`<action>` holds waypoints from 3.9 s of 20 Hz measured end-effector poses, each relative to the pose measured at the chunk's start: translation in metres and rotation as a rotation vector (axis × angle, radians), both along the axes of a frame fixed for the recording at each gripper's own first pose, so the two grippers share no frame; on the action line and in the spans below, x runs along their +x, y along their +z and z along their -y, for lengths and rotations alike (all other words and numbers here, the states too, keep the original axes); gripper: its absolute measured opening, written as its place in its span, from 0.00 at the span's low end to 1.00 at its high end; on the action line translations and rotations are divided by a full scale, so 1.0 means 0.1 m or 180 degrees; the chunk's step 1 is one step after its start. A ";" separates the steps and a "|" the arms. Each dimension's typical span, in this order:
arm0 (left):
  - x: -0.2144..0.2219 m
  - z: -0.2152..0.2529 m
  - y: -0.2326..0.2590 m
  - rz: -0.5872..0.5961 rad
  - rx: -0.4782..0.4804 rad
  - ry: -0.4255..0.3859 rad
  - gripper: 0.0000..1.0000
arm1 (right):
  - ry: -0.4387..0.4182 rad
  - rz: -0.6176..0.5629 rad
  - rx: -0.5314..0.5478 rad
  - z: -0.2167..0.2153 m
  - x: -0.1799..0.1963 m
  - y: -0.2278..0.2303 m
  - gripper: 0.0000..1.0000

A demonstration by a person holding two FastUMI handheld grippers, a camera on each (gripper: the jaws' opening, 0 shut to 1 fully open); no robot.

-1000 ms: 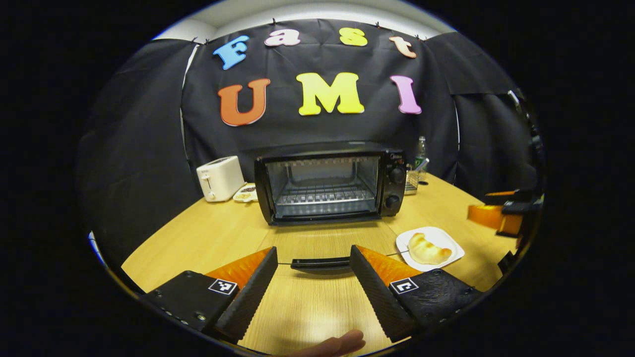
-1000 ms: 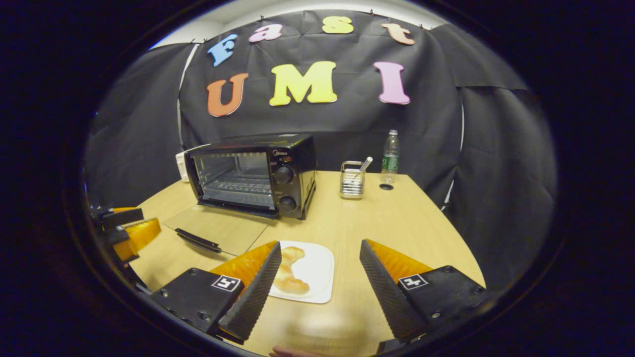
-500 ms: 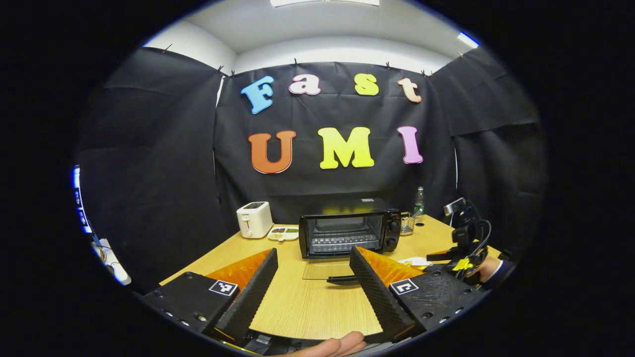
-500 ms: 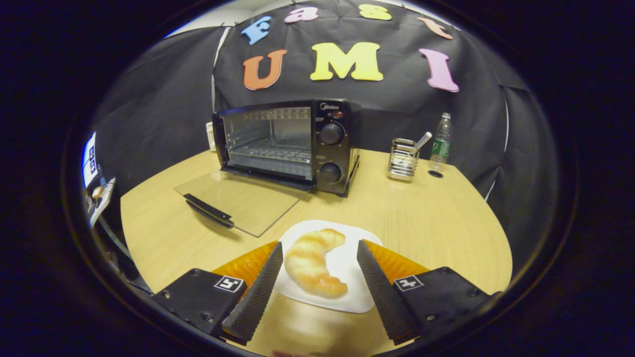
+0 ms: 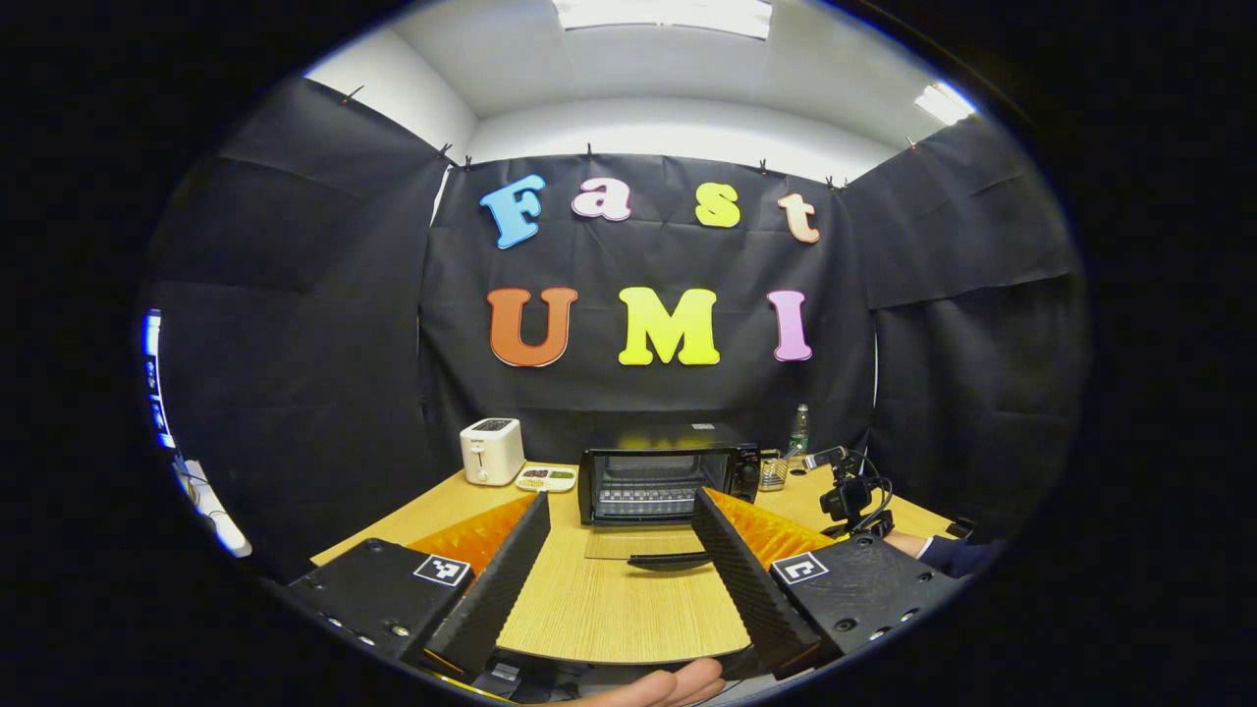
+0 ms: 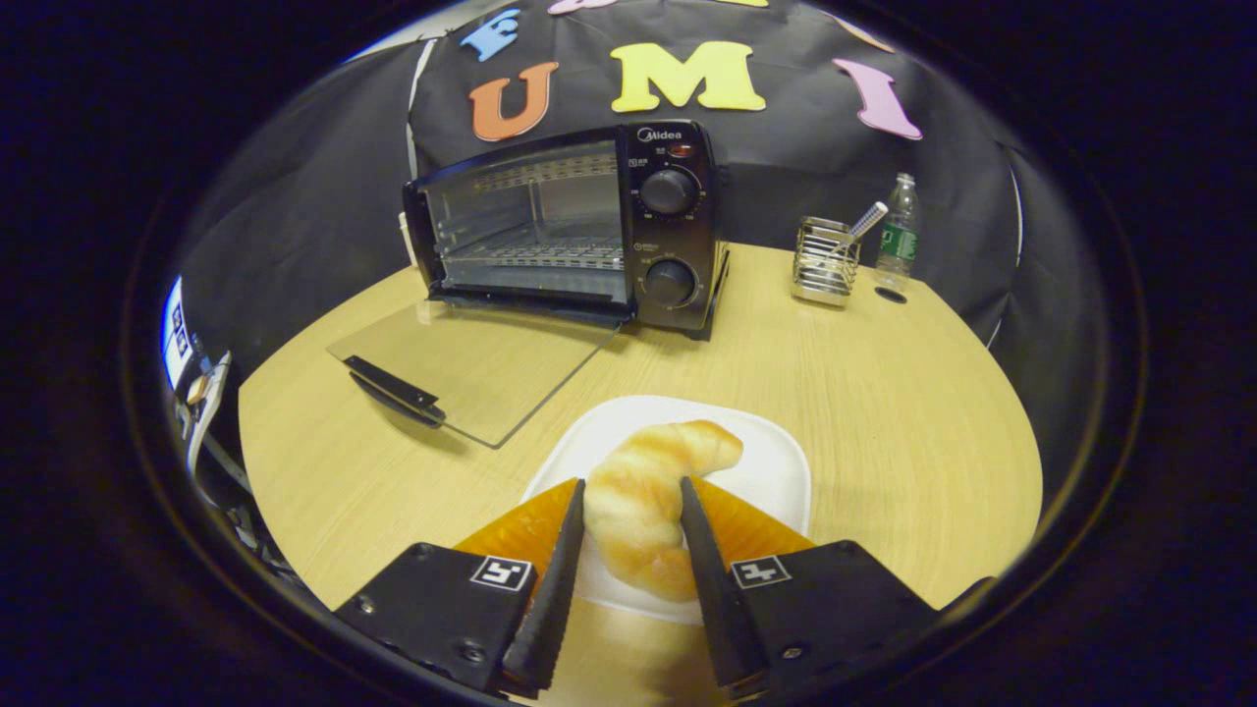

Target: Open the electric oven with the left hand, put the food in, and close the electric oven.

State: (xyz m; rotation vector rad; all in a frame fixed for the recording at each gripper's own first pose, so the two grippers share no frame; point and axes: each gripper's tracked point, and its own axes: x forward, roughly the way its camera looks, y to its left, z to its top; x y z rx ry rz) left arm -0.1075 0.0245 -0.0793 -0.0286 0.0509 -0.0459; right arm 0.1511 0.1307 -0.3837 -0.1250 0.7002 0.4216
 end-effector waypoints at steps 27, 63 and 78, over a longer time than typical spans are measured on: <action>0.03 -0.59 -0.28 0.0122 -0.0065 -0.0026 0.96 | -0.0293 0.0590 0.1266 -2.19 1.38 0.85 0.53; 0.40 -0.09 -0.63 -0.0249 0.0005 -0.0051 0.97 | -0.0231 0.1488 0.0889 -0.96 -0.02 2.22 0.94; 1.17 0.93 -1.68 -0.1100 0.0264 -0.0395 1.00 | -0.0863 0.2431 0.0783 0.73 -1.51 3.46 0.94</action>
